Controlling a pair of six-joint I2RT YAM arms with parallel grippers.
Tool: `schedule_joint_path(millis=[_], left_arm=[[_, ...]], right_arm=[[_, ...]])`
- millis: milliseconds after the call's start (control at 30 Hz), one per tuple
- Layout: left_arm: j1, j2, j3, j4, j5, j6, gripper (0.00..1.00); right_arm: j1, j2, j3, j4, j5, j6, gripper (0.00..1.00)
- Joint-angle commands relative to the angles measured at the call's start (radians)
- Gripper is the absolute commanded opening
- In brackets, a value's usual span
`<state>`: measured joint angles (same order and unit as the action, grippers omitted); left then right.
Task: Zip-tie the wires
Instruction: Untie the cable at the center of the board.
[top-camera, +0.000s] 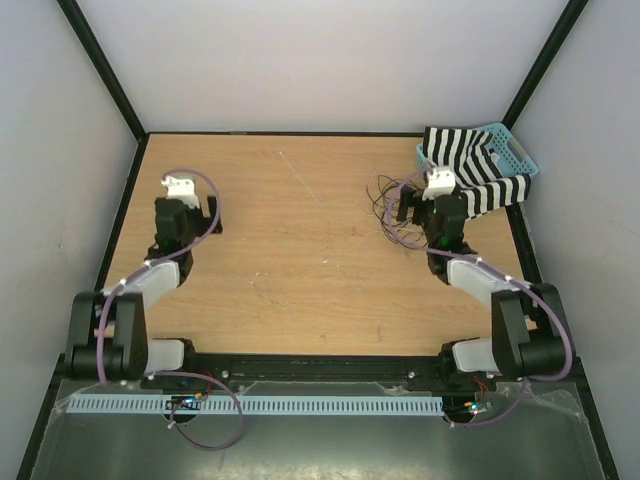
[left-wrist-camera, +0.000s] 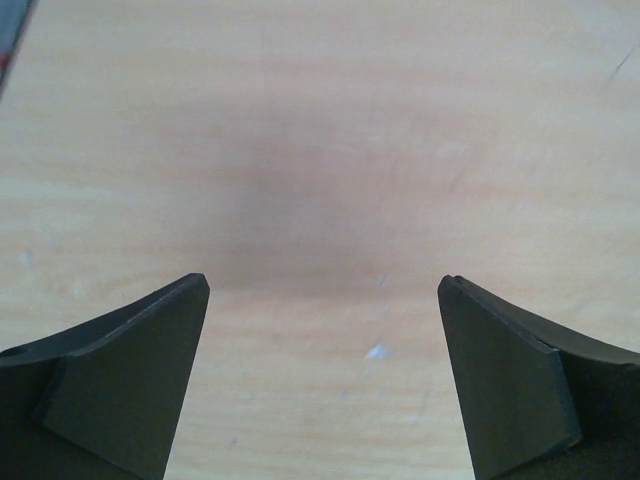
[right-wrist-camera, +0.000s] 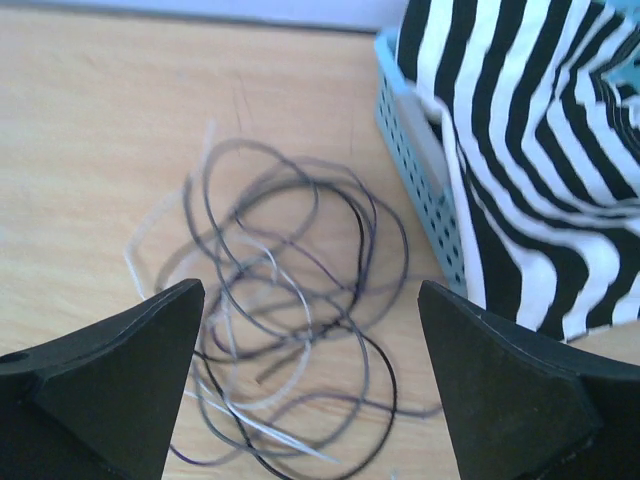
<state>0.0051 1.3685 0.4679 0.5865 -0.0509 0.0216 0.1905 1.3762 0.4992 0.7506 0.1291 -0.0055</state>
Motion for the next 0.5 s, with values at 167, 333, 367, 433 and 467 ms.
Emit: schedule_joint_path(millis=[167, 333, 367, 433, 467], left_arm=[[-0.005, -0.142, 0.238, -0.265, 0.531, -0.54, 0.99], [-0.032, -0.125, 0.26, -0.377, 0.737, -0.658, 0.99], [-0.04, -0.14, 0.253, -0.407, 0.746, -0.652, 0.99], [-0.059, -0.173, 0.234, -0.457, 0.74, -0.625, 0.99], [-0.068, -0.191, 0.226, -0.477, 0.736, -0.612, 0.99]], right_arm=[[0.003, -0.067, 0.31, -0.665, -0.17, 0.336, 1.0], [0.003, -0.027, 0.393, -0.804, -0.132, 0.316, 1.0], [0.003, -0.022, 0.397, -0.813, -0.13, 0.298, 1.0], [0.003, -0.007, 0.404, -0.823, -0.133, 0.255, 1.0], [0.003, 0.005, 0.408, -0.824, -0.134, 0.23, 1.0]])
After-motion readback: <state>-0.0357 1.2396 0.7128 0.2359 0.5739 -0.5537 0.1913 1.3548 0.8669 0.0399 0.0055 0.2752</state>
